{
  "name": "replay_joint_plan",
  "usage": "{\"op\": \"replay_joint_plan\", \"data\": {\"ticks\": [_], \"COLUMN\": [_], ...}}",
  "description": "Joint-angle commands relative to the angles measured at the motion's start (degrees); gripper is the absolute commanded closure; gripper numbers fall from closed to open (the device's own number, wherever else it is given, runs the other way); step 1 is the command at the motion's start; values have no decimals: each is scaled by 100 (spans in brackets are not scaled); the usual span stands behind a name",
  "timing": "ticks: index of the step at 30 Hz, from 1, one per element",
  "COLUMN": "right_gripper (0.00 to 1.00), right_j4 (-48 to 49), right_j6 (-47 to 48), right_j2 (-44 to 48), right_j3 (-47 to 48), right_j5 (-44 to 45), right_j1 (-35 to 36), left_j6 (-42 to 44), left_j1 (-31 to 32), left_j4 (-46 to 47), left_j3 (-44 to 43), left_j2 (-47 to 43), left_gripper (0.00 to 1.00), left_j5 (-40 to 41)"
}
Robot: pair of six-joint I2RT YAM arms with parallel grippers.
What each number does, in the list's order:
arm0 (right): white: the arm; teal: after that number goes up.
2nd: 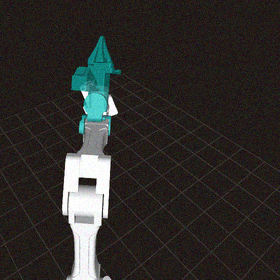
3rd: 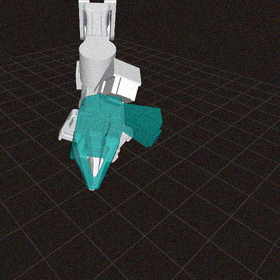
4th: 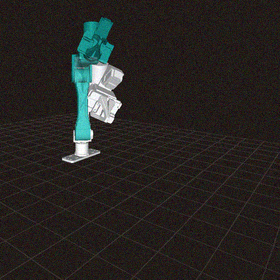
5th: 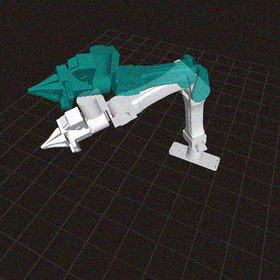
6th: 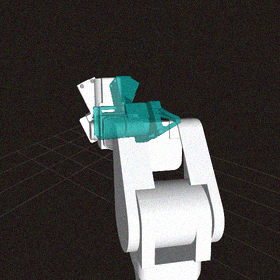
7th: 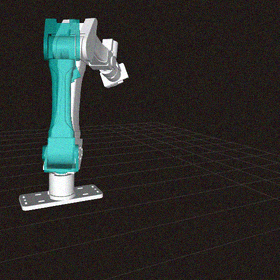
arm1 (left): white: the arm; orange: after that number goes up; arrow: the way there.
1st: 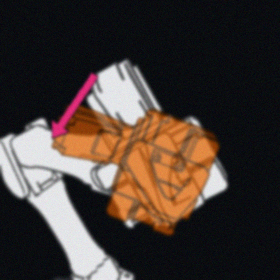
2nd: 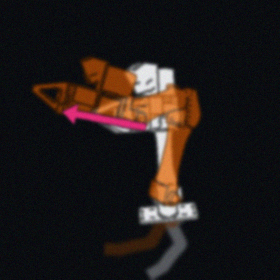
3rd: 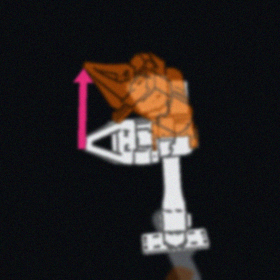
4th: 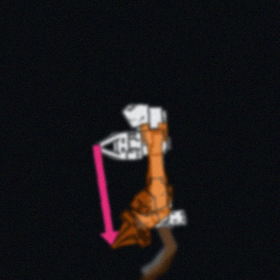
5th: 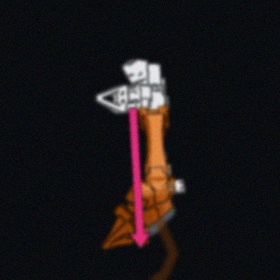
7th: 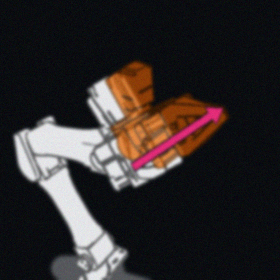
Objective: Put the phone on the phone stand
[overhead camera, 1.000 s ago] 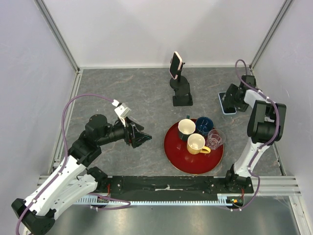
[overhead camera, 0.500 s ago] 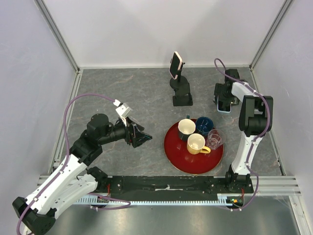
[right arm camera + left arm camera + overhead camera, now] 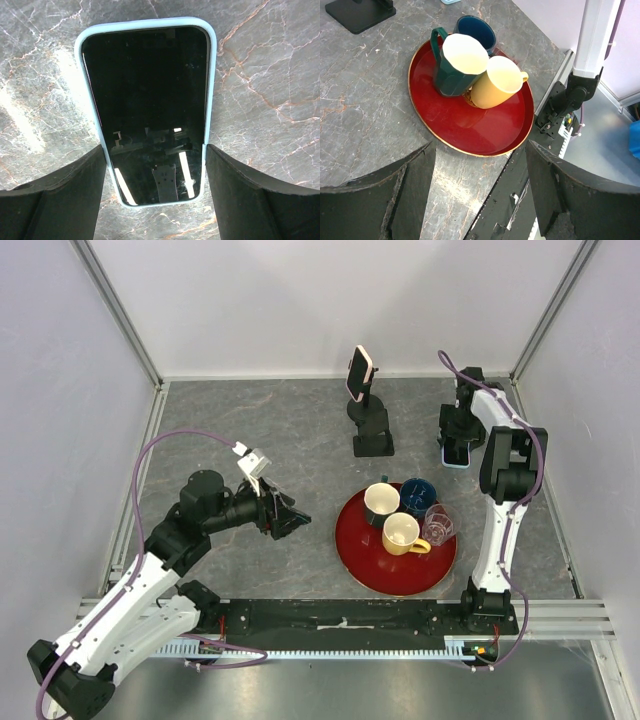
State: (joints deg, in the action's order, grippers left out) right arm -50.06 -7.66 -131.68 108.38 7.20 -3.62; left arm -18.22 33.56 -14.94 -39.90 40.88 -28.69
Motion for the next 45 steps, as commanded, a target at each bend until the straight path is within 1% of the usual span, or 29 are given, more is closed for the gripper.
{"op": "replay_joint_plan", "data": {"ticks": [1, 3, 4, 5, 6, 7, 8, 13, 15, 16, 17, 19, 24, 27, 29, 33, 35, 36, 37, 39, 40, 41, 42, 43, 44, 45], "right_gripper": [49, 62, 76, 84, 89, 99, 100, 100, 100, 100, 100, 100, 100, 100, 100, 100, 100, 100, 89, 52, 27, 19, 15, 4, 2, 2], "right_j4": [-197, 13, 127, 268, 565, 707, 830, 1674, 2182, 2376, 2579, 3080, 4090, 4346, 4339, 3892, 3681, 3314, 3197, 2838, 2688, 2547, 2232, 2029, 1879, 1643], "right_j6": [-25, -69, -78, -60, -60, -51, -43, -95, -174, -218, -349, -429, -692, -824, -895, -834, -633, -544, -448, -289, -236, -62, -43, -43, 1, 71], "right_j2": [-482, -368, -185, -61, 62, 307, 431, 1203, 1486, 1774, 1934, 2311, 2945, 3235, 3236, 2956, 2797, 2614, 2542, 2324, 2244, 2156, 1964, 1875, 1795, 1664], "right_j3": [-255, -396, -475, -684, -808, -931, -1115, -1643, -2021, -2179, -2485, -2750, -3568, -3780, -3754, -3517, -3281, -3149, -3052, -2814, -2709, -2499, -2384, -2235, -2042, -1962], "right_j5": [202, 413, 448, 492, 501, 528, 537, 519, 475, 449, 449, 405, 431, 431, 326, 176, 63, -77, -209, -255, -220, -263, -220, 24, 88, 132], "right_j1": [19, 45, 71, 80, 124, 151, 168, 186, 177, 177, 177, 177, 160, 107, 37, -34, -34, -34, -34, -34, -34, -34, -34, -34, -34, -34], "left_j6": [178, 170, 169, 169, 169, 169, 161, 152, 152, 152, 152, 152, 143, 143, 143, 134, 134, 126, 125, 117, 108, 108, 99, 108, 99, 90], "left_j1": [-43, -60, -69, -78, -87, -104, -113, -157, -174, -174, -192, -201, -210, -210, -218, -218, -227, -227, -227, -227, -227, -236, -236, -236, -245, -245], "left_j4": [123, 140, 140, 149, 149, 149, 149, 149, 158, 167, 167, 158, 167, 158, 175, 176, 184, 193, 211, 211, 219, 237, 237, 254, 255, 246], "left_j3": [17, 17, 17, 17, 9, 9, 17, 26, 26, 26, 17, 35, 35, 35, 35, 44, 44, 52, 52, 44, 52, 52, 52, 61, 53, 61], "left_j2": [42, 69, 78, 86, 86, 95, 95, 113, 104, 104, 104, 104, 95, 86, 87, 86, 86, 86, 95, 122, 130, 139, 139, 148, 148, 157], "left_gripper": [22, 22, 22, 22, 22, 22, 22, 22, 22, 22, 22, 22, 22, 22, 22, 22, 22, 22, 22, 22, 22, 22, 22, 22, 22, 22], "left_j5": [-102, -137, -137, -137, -137, -137, -146, -155, -155, -155, -163, -164, -172, -181, -190, -199, -207, -216, -234, -269, -286, -304, -313, -322, -330, -330]}}
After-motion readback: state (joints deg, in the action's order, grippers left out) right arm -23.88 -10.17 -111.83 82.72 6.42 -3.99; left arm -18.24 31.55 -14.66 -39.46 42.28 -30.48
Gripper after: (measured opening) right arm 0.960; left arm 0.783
